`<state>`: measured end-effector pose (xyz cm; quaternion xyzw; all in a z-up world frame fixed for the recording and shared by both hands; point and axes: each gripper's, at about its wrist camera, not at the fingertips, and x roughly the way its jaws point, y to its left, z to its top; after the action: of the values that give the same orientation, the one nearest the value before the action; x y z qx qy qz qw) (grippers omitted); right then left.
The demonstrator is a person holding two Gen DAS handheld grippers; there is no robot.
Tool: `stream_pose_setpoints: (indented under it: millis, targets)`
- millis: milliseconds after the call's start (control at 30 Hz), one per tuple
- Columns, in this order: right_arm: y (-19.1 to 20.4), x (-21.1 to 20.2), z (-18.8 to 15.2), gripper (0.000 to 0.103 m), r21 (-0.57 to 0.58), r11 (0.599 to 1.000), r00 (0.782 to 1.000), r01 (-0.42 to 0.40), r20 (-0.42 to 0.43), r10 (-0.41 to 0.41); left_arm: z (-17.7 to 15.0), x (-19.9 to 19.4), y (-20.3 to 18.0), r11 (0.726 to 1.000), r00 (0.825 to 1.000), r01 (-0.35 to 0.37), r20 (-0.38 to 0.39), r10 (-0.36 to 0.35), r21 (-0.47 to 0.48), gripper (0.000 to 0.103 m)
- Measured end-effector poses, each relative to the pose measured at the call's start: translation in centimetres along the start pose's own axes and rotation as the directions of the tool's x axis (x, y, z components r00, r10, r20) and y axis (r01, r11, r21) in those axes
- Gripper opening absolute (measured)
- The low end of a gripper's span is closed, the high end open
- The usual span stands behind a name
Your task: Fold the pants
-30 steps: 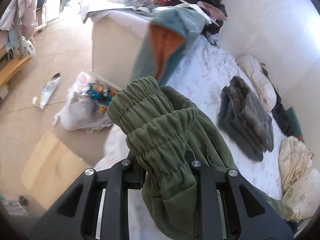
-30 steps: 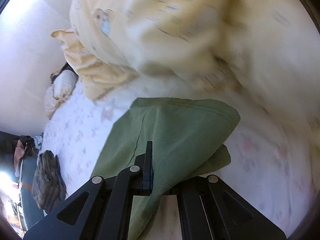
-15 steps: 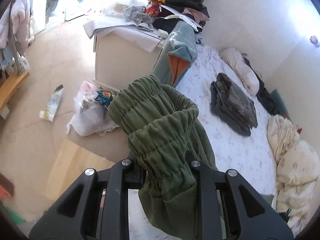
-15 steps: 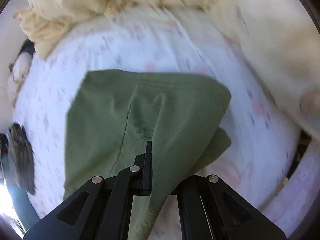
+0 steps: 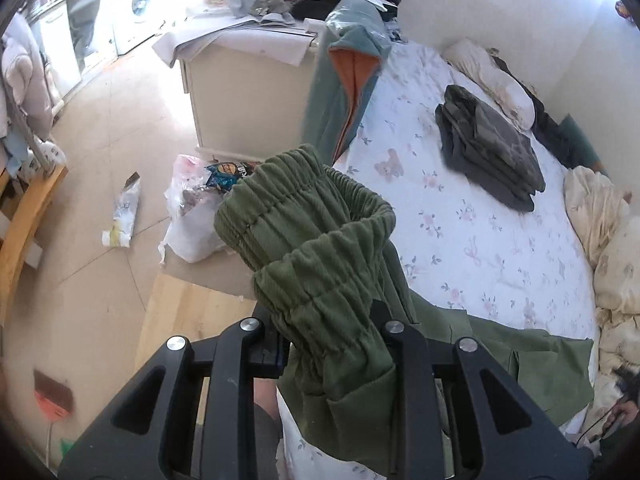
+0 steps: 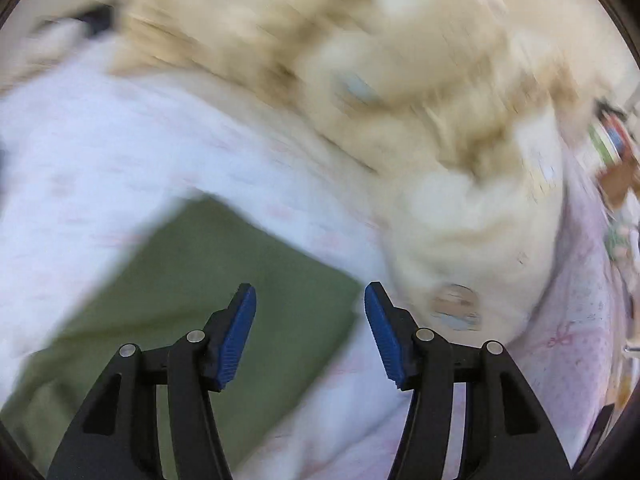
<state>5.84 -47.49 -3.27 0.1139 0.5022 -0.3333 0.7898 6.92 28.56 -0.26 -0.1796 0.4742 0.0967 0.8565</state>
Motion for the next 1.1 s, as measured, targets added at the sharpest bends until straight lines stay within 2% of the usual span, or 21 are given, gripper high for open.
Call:
stream_pose_setpoints:
  millis: [33,67,133,167,267,333,367,467,500,567,600,633,667,700,733,800,900,1000,1033,1067,1100]
  targets:
    - [1.6,-1.1,-0.4,0.059,-0.027,0.996,0.997,-0.081,0.017,0.082,0.0,0.2,0.1,1.000,1.000,0.008,-0.011,-0.008,-0.008,0.022]
    - [4.9,-2.6,-1.4,0.059,-0.094,0.971,0.975,-0.222,-0.007,0.222,-0.1,0.4,0.3,1.000,1.000,0.019,-0.021,-0.019,-0.018,0.022]
    - [10.2,-4.1,-4.0,0.059,-0.180,0.895,0.913,-0.407,-0.104,0.394,0.0,0.6,0.4,0.999,0.999,0.031,-0.035,-0.032,-0.024,0.022]
    - [12.7,-4.8,-5.8,0.059,-0.204,0.848,0.871,-0.490,-0.150,0.467,-0.1,0.7,0.2,0.999,0.999,0.030,-0.039,-0.030,-0.012,0.023]
    - [22.0,-6.7,-12.1,0.058,-0.254,0.666,0.711,-0.701,-0.321,0.626,-0.5,0.9,-0.4,0.999,0.998,0.033,-0.049,-0.032,0.025,0.023]
    - [27.9,-7.7,-17.0,0.040,-0.222,0.522,0.561,-0.823,-0.457,0.690,-0.9,1.3,-0.8,0.998,0.997,0.044,-0.067,-0.042,0.042,0.023]
    - [30.2,-8.2,-18.9,0.019,-0.206,0.476,0.510,-0.855,-0.502,0.699,-0.9,1.4,-0.9,0.998,0.997,0.048,-0.071,-0.044,0.045,0.023]
    - [37.5,-9.2,-25.2,0.005,-0.200,0.367,0.407,-0.908,-0.621,0.670,-0.9,1.2,-1.2,0.995,0.996,0.070,-0.066,-0.066,0.069,0.023]
    - [38.8,-9.2,-26.7,0.004,-0.199,0.347,0.389,-0.917,-0.647,0.656,-0.9,1.2,-1.4,0.993,0.996,0.074,-0.064,-0.069,0.088,0.023]
    - [41.9,-8.5,-30.0,0.004,-0.181,0.355,0.372,-0.917,-0.709,0.599,-1.1,1.3,-2.1,0.988,0.994,0.094,-0.070,-0.086,0.125,0.022]
    - [42.8,-7.7,-31.1,0.001,-0.184,0.370,0.379,-0.911,-0.728,0.571,-1.2,1.4,-2.6,0.983,0.992,0.113,-0.080,-0.102,0.144,0.022]
    - [43.5,-7.0,-32.0,0.000,-0.218,0.390,0.415,-0.895,-0.728,0.546,-1.5,1.6,-3.2,0.977,0.988,0.135,-0.098,-0.120,0.165,0.022]
    - [43.6,-6.5,-32.3,0.000,-0.236,0.398,0.435,-0.886,-0.718,0.543,-1.8,1.6,-3.9,0.971,0.988,0.136,-0.100,-0.119,0.195,0.022]
    - [43.5,-6.3,-32.0,0.000,-0.223,0.396,0.425,-0.891,-0.720,0.549,-2.0,1.5,-4.5,0.967,0.990,0.128,-0.090,-0.110,0.222,0.022]
    - [43.2,-6.3,-31.4,0.000,-0.197,0.386,0.399,-0.901,-0.727,0.559,-2.2,1.3,-5.3,0.959,0.991,0.123,-0.076,-0.106,0.256,0.022]
    - [41.9,-6.8,-30.2,0.005,-0.200,0.370,0.392,-0.907,-0.721,0.572,-2.6,0.9,-6.5,0.948,0.993,0.115,-0.059,-0.102,0.298,0.022]
    - [37.7,-7.7,-26.8,0.007,-0.226,0.360,0.412,-0.905,-0.672,0.615,-3.2,0.2,-8.1,0.932,0.994,0.113,-0.031,-0.109,0.343,0.022]
    - [32.1,-7.4,-22.3,0.010,-0.218,0.408,0.452,-0.886,-0.599,0.661,-4.4,-0.9,-10.5,0.896,0.995,0.068,0.033,-0.092,0.440,0.022]
    - [29.8,-7.0,-20.5,0.014,-0.220,0.442,0.483,-0.870,-0.567,0.668,-5.0,-1.2,-11.6,0.878,0.995,0.054,0.048,-0.087,0.475,0.022]
    - [28.2,-6.7,-19.1,0.034,-0.221,0.468,0.507,-0.856,-0.539,0.673,-5.9,-1.4,-13.1,0.857,0.995,0.029,0.066,-0.074,0.515,0.022]
    - [26.2,-6.2,-17.8,0.069,-0.225,0.496,0.535,-0.839,-0.508,0.675,-6.6,-1.5,-14.3,0.840,0.995,0.012,0.076,-0.064,0.542,0.022]
